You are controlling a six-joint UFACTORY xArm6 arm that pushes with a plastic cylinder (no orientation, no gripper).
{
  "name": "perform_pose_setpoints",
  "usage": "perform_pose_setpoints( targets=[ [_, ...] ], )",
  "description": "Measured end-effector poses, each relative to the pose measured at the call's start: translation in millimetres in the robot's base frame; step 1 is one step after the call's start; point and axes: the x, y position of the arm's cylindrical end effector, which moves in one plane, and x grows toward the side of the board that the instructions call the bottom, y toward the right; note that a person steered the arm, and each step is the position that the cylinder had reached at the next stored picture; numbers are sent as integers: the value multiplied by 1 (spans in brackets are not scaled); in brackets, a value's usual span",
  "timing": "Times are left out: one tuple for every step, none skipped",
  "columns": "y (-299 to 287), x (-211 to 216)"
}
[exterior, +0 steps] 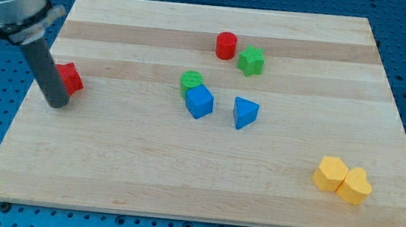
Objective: Point your arm at green star
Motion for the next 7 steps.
perform_pose_setpoints(
  targets=[
    [24, -14],
    [32, -61],
    [34, -110],
    [43, -154],
    [85, -178],
    [142, -197],
    [199, -200]
  ],
)
